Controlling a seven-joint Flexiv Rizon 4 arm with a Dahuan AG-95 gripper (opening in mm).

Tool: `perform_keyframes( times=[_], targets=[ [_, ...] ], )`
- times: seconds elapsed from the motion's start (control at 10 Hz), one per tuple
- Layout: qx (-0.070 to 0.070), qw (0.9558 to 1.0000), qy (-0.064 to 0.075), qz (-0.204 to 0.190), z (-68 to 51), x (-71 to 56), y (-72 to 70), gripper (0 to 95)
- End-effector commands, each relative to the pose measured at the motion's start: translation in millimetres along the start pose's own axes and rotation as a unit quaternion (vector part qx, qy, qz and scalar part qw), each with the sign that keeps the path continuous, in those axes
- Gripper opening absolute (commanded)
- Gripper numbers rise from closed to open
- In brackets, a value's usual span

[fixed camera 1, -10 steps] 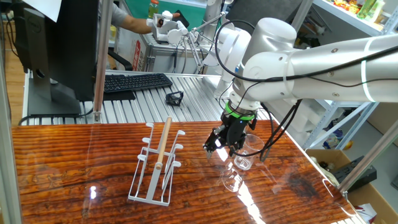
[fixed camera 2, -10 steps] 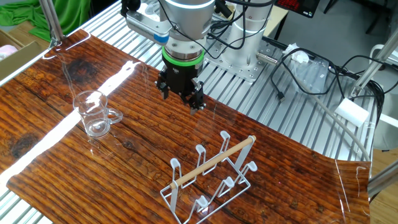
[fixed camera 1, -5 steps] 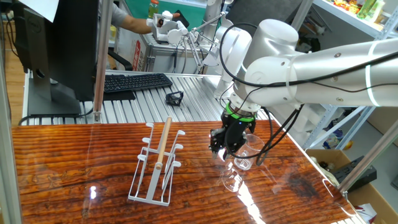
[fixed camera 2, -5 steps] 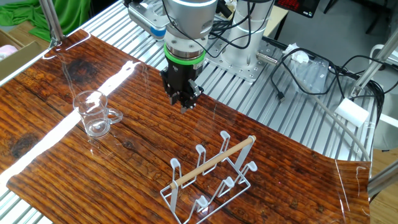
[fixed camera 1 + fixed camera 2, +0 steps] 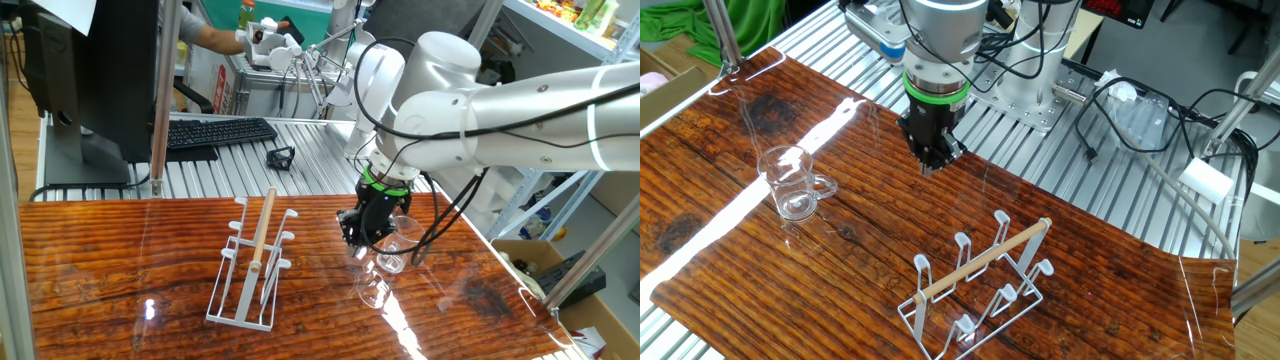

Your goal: Put the cup on the cup rack

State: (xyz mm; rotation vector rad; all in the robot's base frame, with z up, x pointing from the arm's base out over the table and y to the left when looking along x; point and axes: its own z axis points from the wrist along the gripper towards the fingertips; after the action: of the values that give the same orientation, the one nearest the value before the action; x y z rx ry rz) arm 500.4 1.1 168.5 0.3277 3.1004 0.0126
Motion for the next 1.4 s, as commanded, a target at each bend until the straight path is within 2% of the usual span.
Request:
perform_keyframes(
  times=[0.1, 0.3, 0.5, 1.1, 1.4],
  targets=[
    [-0.005, 0.9999, 0.001, -0.01, 0.3, -0.5, -1.2, 0.0],
    [-0.019, 0.9991, 0.003, -0.038, 2.5, -2.6, -5.1, 0.0],
    [-0.025, 0.9982, 0.004, -0.054, 5.5, -5.2, -10.6, 0.0],
    [-0.025, 0.9972, 0.0, -0.07, 11.3, -11.7, -24.3, 0.0],
    [-0.025, 0.9962, 0.001, -0.084, 14.7, -21.9, -38.7, 0.0]
  ],
)
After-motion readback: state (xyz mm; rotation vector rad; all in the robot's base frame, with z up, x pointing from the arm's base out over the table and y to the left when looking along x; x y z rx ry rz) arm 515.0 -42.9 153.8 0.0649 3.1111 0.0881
